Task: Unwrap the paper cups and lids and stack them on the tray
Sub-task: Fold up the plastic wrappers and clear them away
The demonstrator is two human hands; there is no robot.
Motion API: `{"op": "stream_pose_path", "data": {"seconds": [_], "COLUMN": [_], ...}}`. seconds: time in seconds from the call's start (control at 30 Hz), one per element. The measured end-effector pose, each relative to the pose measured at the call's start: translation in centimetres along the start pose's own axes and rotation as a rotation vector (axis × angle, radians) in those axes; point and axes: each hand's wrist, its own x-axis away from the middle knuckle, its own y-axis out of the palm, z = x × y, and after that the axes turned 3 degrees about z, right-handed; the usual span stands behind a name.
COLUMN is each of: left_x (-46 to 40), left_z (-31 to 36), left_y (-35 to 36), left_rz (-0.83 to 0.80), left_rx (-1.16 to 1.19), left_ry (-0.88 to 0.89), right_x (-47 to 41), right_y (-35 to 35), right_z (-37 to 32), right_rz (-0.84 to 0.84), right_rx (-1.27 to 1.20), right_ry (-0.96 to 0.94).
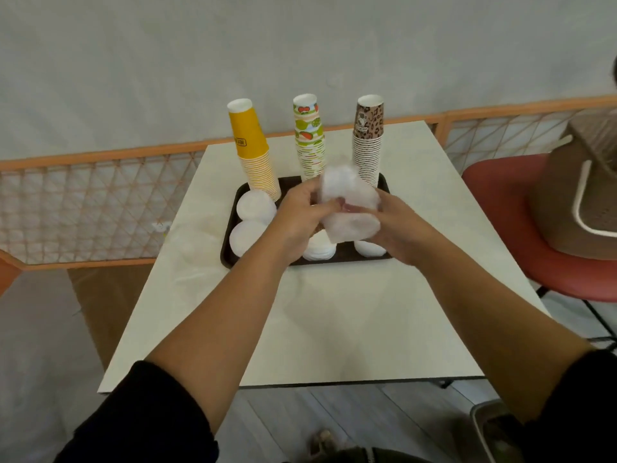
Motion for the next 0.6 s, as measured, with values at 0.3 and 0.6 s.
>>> {"op": "stream_pose_path", "data": {"seconds": [0.3,0.6], "left_x": [-1.3,0.4], "left_z": [-1.3,-2.5], "left_y": [10.9,23.8], "left_rz": [-0.130,-0.442], "left_rx": [0.211,-0.002], "left_ry": [-0.096,0.070], "right_x": [6.7,16.7], "right_y": [-9.3,-19.7], "right_z": [-1.1,0.4], "right_rz": [0.328,0.382], "right_rx": [-0.252,-0.074], "right_ry": [0.013,0.055]}}
